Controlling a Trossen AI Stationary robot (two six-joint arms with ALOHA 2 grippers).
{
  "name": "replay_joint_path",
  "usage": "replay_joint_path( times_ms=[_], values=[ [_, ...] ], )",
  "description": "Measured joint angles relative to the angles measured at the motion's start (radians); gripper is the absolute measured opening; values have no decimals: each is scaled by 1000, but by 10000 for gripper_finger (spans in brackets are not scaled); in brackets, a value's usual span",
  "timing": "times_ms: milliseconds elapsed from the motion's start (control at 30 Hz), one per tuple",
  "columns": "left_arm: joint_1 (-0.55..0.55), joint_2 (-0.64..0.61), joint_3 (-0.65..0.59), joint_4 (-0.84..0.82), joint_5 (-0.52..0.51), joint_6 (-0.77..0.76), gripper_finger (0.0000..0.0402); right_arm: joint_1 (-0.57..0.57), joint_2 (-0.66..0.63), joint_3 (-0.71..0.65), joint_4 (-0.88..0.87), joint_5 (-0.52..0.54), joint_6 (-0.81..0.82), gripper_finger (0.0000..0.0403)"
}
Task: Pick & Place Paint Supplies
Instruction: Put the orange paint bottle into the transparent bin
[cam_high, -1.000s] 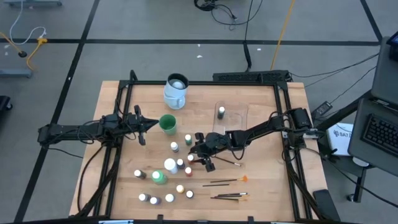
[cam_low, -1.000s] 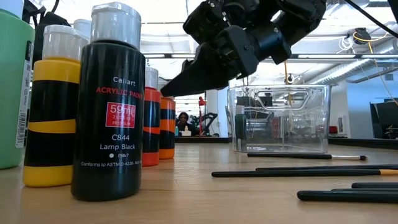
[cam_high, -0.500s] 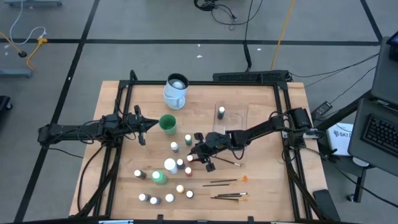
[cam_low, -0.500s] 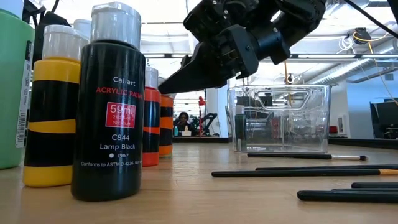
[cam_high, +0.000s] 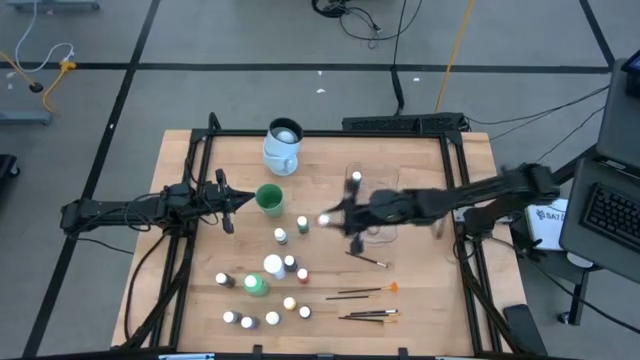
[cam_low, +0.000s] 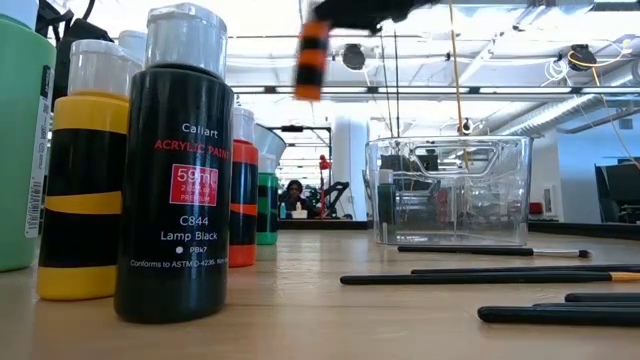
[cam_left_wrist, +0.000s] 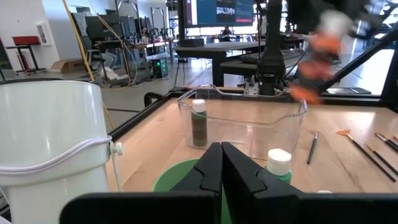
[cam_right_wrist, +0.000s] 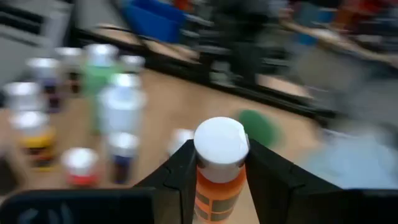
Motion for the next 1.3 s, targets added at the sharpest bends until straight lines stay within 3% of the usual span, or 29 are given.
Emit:
replay_joint_path(
  times_ms=[233,333,433,567,733,1300],
  values=[
    [0,0,0,-1,0,-1,5,-37,-248,-8,-333,240,82,104],
    [0,0,0,-1,0,-1,5,-65,-309,-95,-336,319,123,104],
    [0,0,0,-1,0,-1,5,-111,-350,-239,-224,308,126,104],
    [0,0,0,-2,0,-4,5,-175,-409,-432,-20,203,123,104],
    [0,0,0,-2,0,5,5,-244,-434,-574,128,151,154,104],
    [0,0,0,-2,0,7,5,-389,-201,-614,290,130,254,105]
  ],
)
